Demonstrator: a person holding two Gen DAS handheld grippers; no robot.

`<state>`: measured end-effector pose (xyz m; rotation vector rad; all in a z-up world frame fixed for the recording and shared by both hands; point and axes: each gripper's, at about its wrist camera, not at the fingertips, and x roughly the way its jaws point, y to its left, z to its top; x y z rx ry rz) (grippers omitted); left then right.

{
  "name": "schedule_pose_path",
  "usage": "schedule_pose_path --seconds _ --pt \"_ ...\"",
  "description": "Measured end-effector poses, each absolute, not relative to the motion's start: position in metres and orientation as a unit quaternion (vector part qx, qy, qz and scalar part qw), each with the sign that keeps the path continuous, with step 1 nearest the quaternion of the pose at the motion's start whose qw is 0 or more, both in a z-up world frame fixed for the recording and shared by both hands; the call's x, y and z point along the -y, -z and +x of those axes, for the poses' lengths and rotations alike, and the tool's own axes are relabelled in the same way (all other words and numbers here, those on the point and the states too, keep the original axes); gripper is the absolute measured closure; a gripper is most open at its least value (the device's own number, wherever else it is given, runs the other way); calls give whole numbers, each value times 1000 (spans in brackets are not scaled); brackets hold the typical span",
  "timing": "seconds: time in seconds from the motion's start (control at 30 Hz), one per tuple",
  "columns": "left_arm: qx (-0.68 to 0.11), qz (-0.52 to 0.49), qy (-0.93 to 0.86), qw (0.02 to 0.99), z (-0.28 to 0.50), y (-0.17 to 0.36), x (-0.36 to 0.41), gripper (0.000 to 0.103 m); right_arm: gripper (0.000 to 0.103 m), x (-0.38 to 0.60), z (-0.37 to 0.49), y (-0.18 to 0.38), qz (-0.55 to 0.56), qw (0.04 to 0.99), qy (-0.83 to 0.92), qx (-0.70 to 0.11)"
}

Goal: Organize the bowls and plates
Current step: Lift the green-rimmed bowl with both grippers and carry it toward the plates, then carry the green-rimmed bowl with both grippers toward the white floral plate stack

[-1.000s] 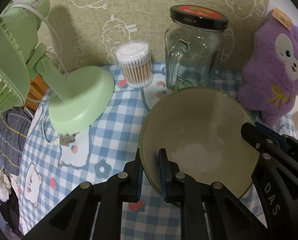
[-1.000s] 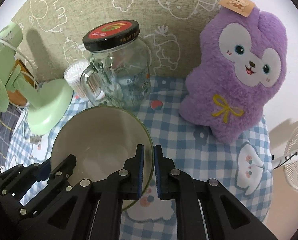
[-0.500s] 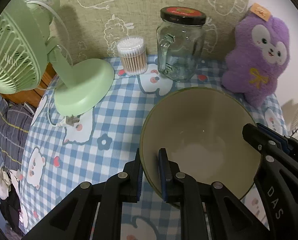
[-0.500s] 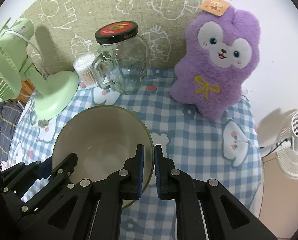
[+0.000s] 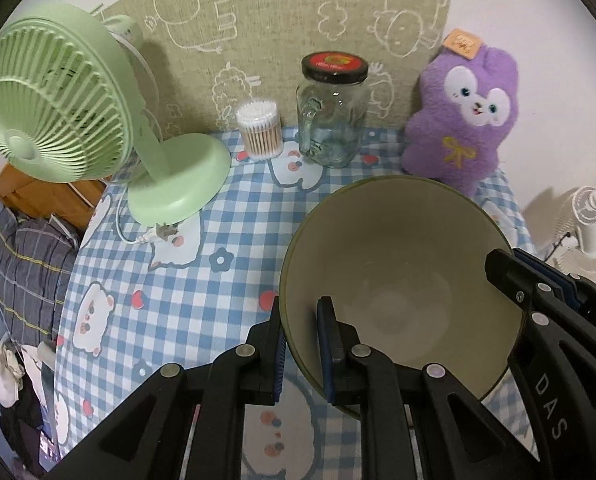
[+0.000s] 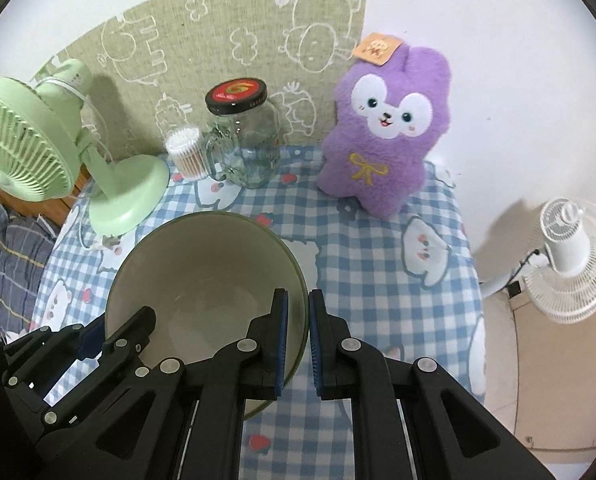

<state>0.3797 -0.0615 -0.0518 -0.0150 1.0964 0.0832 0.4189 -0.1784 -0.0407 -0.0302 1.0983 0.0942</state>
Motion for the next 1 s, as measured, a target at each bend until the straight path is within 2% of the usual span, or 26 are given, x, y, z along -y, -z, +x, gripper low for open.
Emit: schedule_pose_path --seconds 0.53,1.0 --pt "-492 0 -13 871 310 -2 54 92 90 172 339 -20 1 868 -18 -496" --pt "-472 5 -4 882 250 -25 38 92 90 157 275 -47 3 876 -8 -483"
